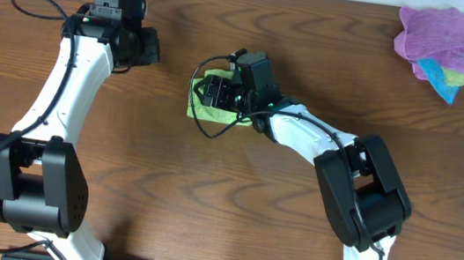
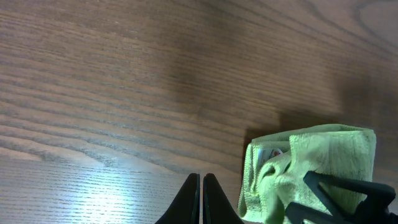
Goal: Fold the cloth
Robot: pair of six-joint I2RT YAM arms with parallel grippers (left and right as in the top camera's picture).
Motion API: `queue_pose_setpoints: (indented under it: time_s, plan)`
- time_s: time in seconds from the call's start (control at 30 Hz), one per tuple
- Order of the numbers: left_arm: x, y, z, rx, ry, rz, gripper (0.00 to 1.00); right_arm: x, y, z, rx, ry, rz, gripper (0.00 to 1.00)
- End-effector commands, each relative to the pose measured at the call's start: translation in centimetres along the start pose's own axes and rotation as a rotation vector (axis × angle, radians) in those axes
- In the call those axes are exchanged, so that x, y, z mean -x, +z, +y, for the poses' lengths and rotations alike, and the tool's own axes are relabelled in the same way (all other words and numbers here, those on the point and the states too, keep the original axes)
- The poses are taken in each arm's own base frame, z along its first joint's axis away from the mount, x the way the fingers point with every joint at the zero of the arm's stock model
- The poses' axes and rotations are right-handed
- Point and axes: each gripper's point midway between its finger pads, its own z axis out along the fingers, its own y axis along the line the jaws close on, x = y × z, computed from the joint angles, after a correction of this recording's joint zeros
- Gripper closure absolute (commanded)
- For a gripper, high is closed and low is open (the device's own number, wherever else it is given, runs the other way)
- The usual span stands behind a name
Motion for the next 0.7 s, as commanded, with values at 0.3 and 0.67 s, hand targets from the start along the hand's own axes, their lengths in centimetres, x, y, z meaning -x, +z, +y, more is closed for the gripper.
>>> queue_pose_setpoints:
  time_s: [0.3, 0.67]
  plan:
    - [0.0, 0.2, 0.6, 0.026, 0.042, 0.003, 0.94, 0.8, -0.8, 3.4, 0.225, 0.018, 0.046, 0.05]
    - [-2.4, 1.4, 2.5, 0.006, -0.012, 0.073, 0.94, 4.3, -7.0, -0.2, 0.052, -0.030, 0.076, 0.07]
